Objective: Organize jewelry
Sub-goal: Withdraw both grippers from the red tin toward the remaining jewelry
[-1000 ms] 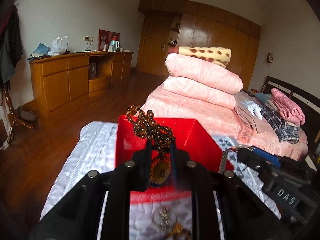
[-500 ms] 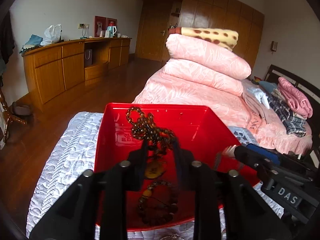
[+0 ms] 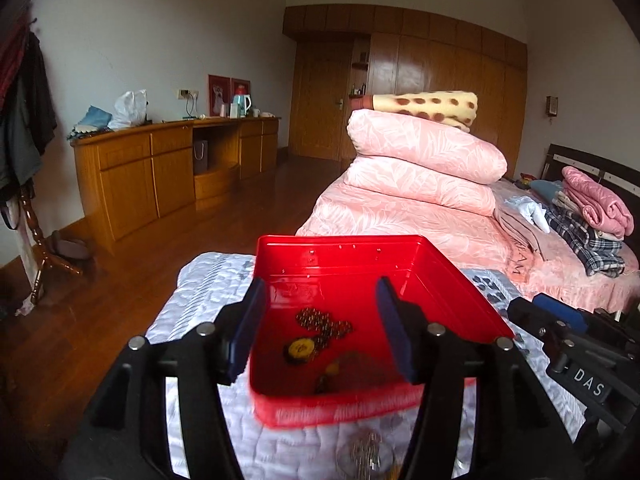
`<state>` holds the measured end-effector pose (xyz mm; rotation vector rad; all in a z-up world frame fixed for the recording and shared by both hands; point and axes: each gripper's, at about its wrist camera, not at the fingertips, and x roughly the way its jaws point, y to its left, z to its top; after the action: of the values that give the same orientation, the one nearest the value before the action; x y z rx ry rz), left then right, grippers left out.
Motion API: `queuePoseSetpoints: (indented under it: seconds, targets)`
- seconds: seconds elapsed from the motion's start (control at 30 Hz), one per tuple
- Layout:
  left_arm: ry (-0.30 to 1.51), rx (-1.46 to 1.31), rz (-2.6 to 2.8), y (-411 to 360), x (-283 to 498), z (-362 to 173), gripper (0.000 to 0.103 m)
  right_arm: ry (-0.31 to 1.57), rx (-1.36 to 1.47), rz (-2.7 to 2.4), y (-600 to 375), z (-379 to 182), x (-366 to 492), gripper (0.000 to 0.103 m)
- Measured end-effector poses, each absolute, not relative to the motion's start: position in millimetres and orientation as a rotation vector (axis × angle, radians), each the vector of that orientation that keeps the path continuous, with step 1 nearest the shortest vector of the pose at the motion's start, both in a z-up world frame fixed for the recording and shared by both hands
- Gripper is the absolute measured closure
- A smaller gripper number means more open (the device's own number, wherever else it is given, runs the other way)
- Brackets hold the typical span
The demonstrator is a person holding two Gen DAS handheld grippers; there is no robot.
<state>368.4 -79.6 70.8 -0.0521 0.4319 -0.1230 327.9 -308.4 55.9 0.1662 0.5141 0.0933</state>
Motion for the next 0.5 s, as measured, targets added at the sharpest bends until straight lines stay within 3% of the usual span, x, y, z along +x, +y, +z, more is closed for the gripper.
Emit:
queuePoseSetpoints:
  seconds: [0.5]
  targets:
    - [0.490,-0.041,-0.091,-51,250,29,0.041,0.549,0.188,0.078,-305,19,207,0.064]
